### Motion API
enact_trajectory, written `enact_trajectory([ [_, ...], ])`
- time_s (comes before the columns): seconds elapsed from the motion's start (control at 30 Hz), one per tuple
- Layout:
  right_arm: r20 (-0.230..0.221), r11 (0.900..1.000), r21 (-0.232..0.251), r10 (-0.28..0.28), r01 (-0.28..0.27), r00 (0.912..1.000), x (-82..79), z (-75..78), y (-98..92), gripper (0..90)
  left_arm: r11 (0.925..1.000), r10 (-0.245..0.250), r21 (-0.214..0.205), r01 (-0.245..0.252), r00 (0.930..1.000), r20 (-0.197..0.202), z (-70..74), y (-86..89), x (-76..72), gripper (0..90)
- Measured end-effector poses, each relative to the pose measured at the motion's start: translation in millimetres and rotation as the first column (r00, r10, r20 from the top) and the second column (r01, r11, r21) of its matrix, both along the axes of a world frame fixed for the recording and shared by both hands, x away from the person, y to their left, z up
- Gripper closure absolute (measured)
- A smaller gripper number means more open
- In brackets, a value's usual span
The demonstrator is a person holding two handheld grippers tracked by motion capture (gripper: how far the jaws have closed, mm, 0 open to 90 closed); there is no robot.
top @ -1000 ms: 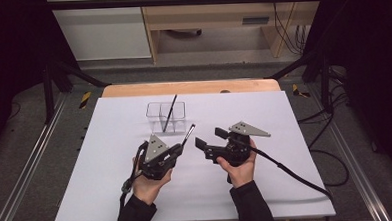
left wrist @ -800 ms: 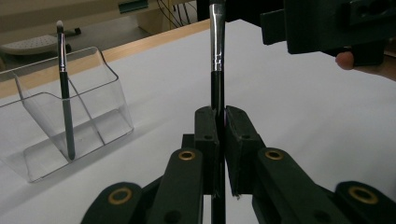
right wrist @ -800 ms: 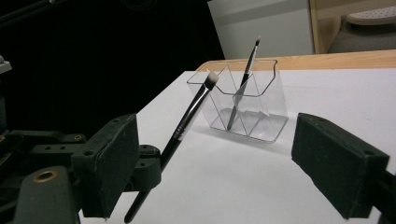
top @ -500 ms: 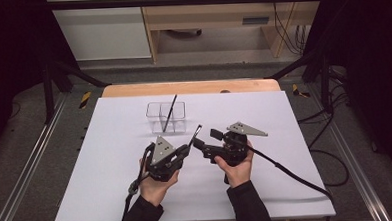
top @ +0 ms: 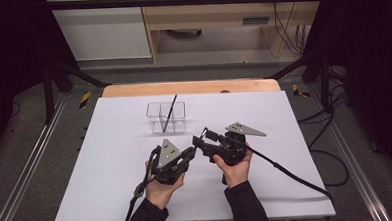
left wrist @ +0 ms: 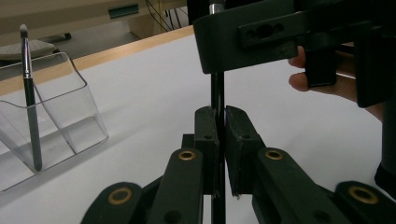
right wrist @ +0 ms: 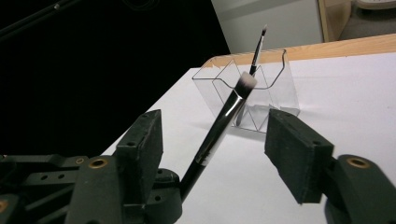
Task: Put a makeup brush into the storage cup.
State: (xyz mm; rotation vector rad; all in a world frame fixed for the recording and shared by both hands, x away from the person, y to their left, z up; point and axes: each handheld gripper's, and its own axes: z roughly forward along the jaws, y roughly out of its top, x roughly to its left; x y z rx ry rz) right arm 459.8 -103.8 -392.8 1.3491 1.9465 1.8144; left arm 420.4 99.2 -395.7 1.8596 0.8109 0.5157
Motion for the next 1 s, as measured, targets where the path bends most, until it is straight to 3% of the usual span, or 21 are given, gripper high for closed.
enact_trajectory([
  [0.77,-0.064,0.9983,0.058,0.013,-0.010,0.9978,1.7,-2.3,2.7,75.2,0.9998,0.013,-0.013,-0.013,0.9999,0.002,-1.5,-0.2,-1.6,83.4],
  [1.0,-0.066,0.9964,0.083,0.027,-0.021,0.9975,1.5,-2.4,3.1,79.5,0.9998,0.013,-0.015,-0.013,0.9999,0.002,-1.6,0.1,-1.6,83.4],
])
